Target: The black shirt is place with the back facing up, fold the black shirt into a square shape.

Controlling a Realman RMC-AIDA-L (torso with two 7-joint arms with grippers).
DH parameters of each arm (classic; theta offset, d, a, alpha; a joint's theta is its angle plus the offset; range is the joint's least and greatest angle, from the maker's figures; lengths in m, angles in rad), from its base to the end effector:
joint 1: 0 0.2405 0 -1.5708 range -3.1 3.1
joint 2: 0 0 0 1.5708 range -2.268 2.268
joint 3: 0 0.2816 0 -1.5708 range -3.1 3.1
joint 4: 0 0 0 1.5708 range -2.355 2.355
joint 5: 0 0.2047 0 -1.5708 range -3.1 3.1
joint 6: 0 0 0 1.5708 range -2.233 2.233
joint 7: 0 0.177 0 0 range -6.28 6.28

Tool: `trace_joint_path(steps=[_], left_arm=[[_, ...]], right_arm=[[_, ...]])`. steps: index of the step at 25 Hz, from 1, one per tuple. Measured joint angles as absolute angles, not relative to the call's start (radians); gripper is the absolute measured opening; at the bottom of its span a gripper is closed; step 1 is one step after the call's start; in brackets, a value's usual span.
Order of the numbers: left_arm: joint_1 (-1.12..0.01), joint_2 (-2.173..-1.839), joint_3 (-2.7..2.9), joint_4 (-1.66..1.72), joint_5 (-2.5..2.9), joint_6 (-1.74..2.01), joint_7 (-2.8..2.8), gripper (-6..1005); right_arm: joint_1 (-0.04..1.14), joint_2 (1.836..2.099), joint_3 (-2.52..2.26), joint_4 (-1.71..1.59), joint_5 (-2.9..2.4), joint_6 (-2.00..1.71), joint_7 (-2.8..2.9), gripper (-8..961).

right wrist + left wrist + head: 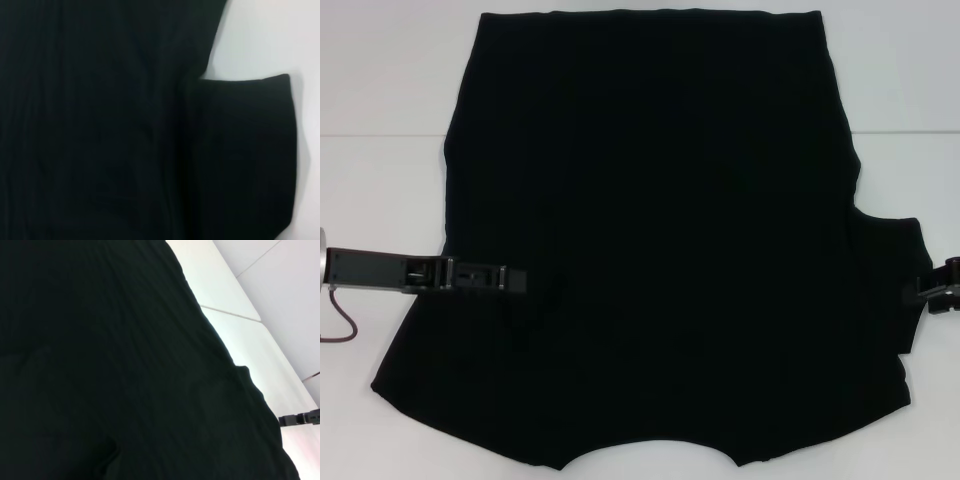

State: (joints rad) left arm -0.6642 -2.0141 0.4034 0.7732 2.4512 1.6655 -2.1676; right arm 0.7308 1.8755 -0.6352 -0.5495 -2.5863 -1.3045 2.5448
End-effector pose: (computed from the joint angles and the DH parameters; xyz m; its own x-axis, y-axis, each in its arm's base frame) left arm -0.2873 0.3730 0.0098 0.3756 0.8585 0.3491 0.9141 -0.4052 0.0129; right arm 0.3442 0.4118 0.0238 0.1170 -0.9464 -0.3010 -0.9626 -0.0335 -0.2688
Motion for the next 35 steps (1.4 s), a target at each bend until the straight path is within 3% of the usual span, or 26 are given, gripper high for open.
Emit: trace_joint_path(steps=[17, 23, 35], left_arm=[[-0.666, -2.016, 0.402, 0.773, 2.451, 1.638, -2.168, 608], [-0.666, -2.016, 0.405, 0.773, 2.437, 1.626, -2.168, 607], [-0.666, -2.015, 0.402, 0.773, 2.436, 1.626, -2.168, 606]], right_arm=[[0.743, 1.875, -0.733, -0.528, -2.599, -1.253, 2.611, 421], [0.745, 1.876, -0.736, -0.527, -2.600, -1.237, 2.609, 173], [0.748, 1.876, -0.718, -0.535, -2.593, -1.233, 2.598, 44]])
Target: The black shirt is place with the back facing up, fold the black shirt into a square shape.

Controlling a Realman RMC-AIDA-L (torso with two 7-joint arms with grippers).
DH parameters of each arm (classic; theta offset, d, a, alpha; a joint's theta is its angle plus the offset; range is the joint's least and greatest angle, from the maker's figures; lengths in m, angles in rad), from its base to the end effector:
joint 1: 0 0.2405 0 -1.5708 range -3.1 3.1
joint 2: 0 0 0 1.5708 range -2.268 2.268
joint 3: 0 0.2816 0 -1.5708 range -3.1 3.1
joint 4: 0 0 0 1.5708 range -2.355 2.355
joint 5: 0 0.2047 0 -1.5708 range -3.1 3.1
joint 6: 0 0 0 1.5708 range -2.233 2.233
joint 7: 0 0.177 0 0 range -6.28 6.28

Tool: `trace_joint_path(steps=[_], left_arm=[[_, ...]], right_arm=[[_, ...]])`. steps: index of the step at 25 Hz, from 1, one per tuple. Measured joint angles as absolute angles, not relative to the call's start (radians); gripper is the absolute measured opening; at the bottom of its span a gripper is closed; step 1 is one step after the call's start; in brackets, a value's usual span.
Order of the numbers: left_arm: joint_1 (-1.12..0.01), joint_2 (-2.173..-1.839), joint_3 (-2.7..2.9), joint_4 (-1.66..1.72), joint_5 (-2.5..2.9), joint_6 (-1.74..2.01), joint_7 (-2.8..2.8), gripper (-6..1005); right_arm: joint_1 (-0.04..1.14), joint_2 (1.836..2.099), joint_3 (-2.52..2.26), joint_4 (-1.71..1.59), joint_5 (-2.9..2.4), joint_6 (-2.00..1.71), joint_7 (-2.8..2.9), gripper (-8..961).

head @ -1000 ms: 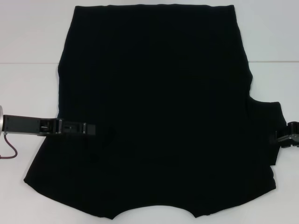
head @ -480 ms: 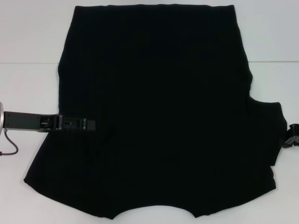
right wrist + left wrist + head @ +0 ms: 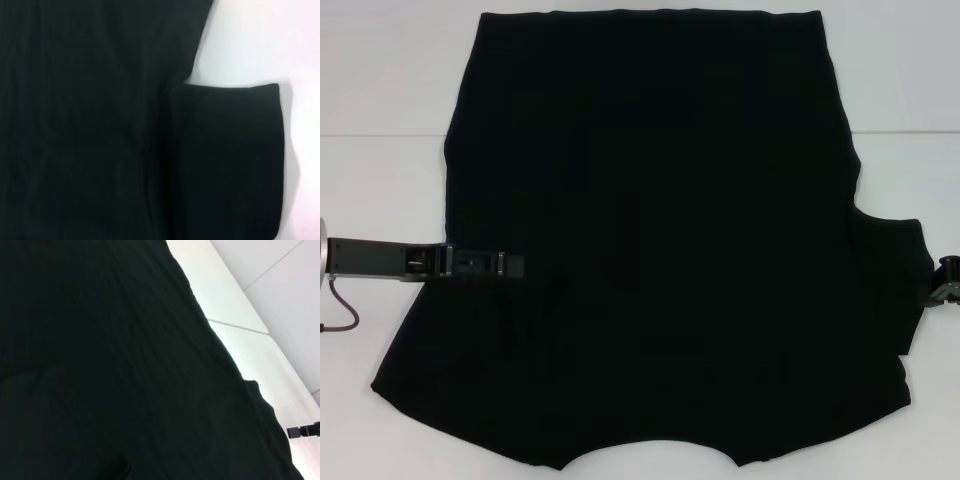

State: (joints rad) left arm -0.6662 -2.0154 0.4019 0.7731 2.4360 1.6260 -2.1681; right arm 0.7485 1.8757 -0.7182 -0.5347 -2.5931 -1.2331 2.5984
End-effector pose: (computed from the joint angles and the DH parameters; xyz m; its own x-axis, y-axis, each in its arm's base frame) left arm -0.2880 0.3804 0.0116 0.3714 0.8461 0.3824 0.9170 -0.3989 -0.0081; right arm 0.3454 0.4207 0.0198 0.1295 -0.9459 -0.2974 -0.9417 -0.0234 -0.3356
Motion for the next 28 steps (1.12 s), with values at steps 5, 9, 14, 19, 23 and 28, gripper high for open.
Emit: trace_joint_path(steps=[5, 9, 14, 19, 23, 28], left_arm=[[-0.667, -2.014, 0.402, 0.773, 2.436, 1.626, -2.171, 605], [-0.667, -2.013, 0.402, 0.773, 2.432, 1.626, -2.172, 604], [-0.668, -2.011, 0.402, 0.773, 2.427, 1.626, -2.173, 604], [-0.669, -2.011, 0.402, 0.773, 2.427, 1.624, -2.175, 603], [-0.668, -2.012, 0.402, 0.773, 2.427, 1.618, -2.175, 603], [-0.665, -2.013, 0.402, 0.772, 2.425, 1.617, -2.175, 602]], right_arm=[[0.746, 1.870, -0.699, -0.540, -2.592, -1.262, 2.597, 41], [0.740, 1.864, -0.691, -0.540, -2.593, -1.276, 2.601, 112], [0.743, 1.864, -0.693, -0.541, -2.594, -1.277, 2.603, 280], [0.751, 1.878, -0.695, -0.534, -2.593, -1.262, 2.603, 449], [0.757, 1.890, -0.698, -0.531, -2.596, -1.251, 2.604, 488], [0.760, 1.901, -0.699, -0.528, -2.598, -1.249, 2.604, 488]])
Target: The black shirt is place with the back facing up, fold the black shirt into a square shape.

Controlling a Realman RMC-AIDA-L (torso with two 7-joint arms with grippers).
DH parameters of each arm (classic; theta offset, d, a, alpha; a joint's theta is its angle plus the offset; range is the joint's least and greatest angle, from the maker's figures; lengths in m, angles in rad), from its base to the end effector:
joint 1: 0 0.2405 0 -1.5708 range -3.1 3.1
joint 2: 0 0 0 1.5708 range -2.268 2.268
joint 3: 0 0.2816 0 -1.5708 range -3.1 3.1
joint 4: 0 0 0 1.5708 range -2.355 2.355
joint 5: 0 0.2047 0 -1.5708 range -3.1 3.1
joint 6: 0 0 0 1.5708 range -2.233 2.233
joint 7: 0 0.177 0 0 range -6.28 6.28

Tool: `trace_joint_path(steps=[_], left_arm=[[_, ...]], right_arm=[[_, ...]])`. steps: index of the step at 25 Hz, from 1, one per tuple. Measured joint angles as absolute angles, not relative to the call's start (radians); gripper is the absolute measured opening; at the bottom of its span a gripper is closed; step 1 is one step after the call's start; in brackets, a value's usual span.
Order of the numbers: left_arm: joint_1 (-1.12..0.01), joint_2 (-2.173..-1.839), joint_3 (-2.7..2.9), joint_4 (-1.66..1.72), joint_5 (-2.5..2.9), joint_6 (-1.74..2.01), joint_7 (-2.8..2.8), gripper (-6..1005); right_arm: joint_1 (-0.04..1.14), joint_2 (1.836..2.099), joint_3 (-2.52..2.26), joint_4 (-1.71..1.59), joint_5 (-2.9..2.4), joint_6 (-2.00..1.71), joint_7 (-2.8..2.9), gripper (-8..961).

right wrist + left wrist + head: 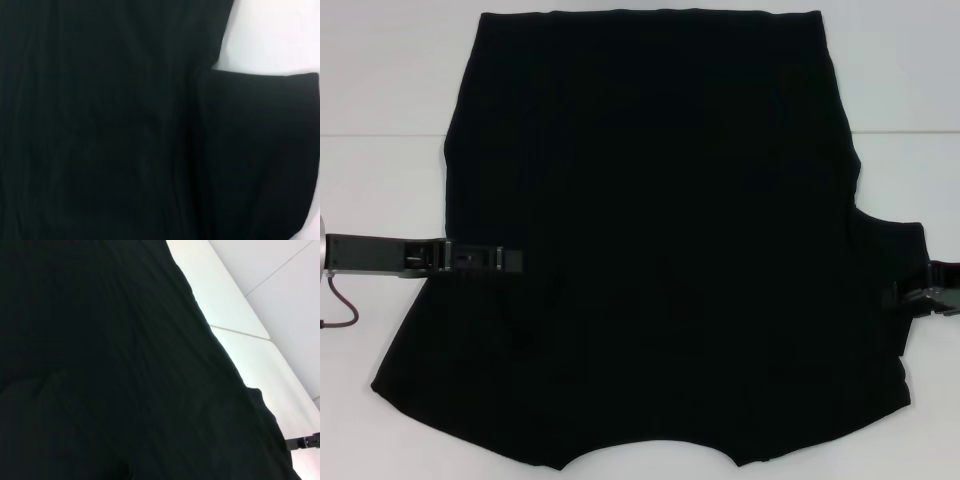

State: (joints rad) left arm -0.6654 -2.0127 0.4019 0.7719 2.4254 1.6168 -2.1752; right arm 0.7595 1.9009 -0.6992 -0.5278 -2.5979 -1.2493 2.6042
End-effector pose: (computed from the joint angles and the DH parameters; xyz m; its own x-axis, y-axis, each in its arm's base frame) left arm -0.2882 0.3826 0.0136 0.3629 0.8438 0.3954 0.9201 -0.3916 -0.0086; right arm 0.3365 0.4175 0.0050 0.1117 -0.9535 -0.2798 -0.9542 -0.0242 -0.2983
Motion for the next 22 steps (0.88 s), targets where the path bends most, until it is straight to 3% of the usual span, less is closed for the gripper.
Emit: trace_joint_path(steps=[5, 13, 19, 22], left_arm=[[-0.666, -2.014, 0.402, 0.772, 2.425, 1.617, -2.175, 602], [-0.668, -2.016, 0.402, 0.772, 2.425, 1.617, -2.175, 601], [-0.669, -2.016, 0.402, 0.772, 2.421, 1.617, -2.175, 600], [-0.668, -2.016, 0.403, 0.772, 2.414, 1.617, -2.176, 600]], right_arm=[[0.762, 1.909, -0.702, -0.526, -2.598, -1.250, 2.604, 489], [0.763, 1.912, -0.722, -0.526, -2.599, -1.250, 2.598, 349], [0.762, 1.911, -0.735, -0.533, -2.600, -1.249, 2.596, 120], [0.757, 1.910, -0.732, -0.539, -2.600, -1.243, 2.596, 66]])
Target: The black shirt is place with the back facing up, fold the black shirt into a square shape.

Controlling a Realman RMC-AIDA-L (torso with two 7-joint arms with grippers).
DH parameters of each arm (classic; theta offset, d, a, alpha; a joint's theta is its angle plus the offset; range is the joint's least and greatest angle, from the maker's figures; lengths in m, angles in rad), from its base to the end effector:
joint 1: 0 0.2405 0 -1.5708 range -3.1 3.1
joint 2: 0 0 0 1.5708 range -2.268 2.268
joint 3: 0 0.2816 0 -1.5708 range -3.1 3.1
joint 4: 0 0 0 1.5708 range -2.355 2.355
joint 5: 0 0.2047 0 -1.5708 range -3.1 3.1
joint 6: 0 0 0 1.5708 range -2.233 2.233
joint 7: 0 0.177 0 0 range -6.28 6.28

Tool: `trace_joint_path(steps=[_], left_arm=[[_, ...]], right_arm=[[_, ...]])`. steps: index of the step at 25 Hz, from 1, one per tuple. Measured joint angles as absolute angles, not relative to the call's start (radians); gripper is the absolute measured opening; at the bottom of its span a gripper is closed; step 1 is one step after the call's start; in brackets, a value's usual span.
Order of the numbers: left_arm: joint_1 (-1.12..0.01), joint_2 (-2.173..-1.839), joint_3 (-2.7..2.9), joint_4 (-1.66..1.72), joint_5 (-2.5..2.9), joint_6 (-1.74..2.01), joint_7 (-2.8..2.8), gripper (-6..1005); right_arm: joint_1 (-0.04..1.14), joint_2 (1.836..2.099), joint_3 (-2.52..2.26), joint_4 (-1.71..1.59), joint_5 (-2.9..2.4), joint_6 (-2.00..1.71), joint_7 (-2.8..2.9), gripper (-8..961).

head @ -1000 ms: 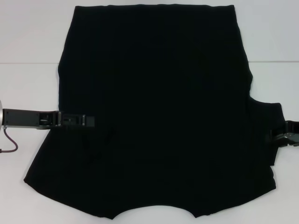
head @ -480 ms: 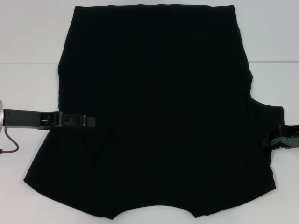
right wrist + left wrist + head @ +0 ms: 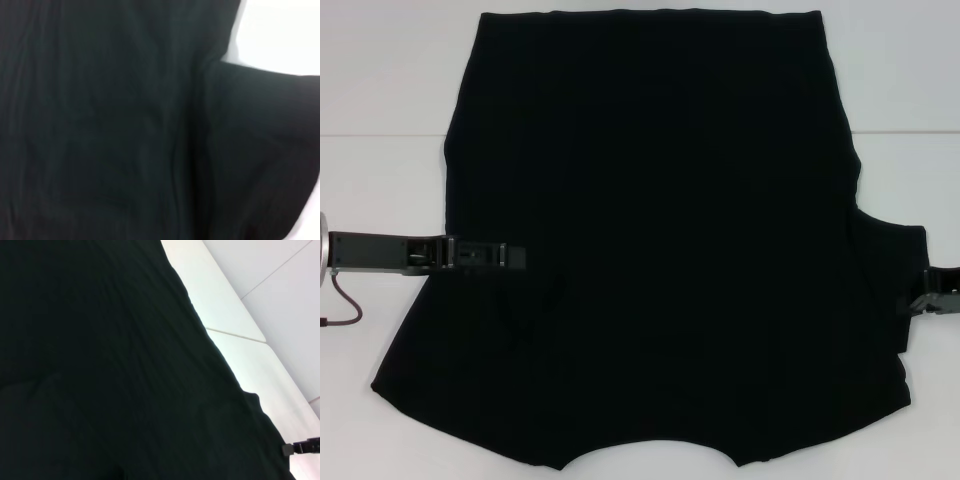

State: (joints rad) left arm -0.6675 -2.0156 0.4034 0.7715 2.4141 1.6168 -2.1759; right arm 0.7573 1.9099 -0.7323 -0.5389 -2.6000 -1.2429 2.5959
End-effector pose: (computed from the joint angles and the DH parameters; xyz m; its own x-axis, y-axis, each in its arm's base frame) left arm -0.2851 0.3836 0.0126 0.3628 0.8407 0.4019 0.9181 -0.3962 0.0001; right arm 0.3362 0.4164 0.0009 0.1416 -0.9557 -0.2582 -0.9450 -0.0527 -0.3229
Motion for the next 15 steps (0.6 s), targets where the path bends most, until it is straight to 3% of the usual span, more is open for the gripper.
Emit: trace_joint_path(steps=[2, 15], left_arm=[[-0.665, -2.016, 0.402, 0.772, 2.414, 1.617, -2.176, 599], [-0.658, -2.011, 0.400, 0.772, 2.393, 1.628, -2.178, 598]], right_arm=[[0.752, 1.906, -0.725, -0.549, -2.597, -1.241, 2.596, 30], [0.731, 1.873, -0.666, -0.679, -2.593, -1.247, 2.564, 44]])
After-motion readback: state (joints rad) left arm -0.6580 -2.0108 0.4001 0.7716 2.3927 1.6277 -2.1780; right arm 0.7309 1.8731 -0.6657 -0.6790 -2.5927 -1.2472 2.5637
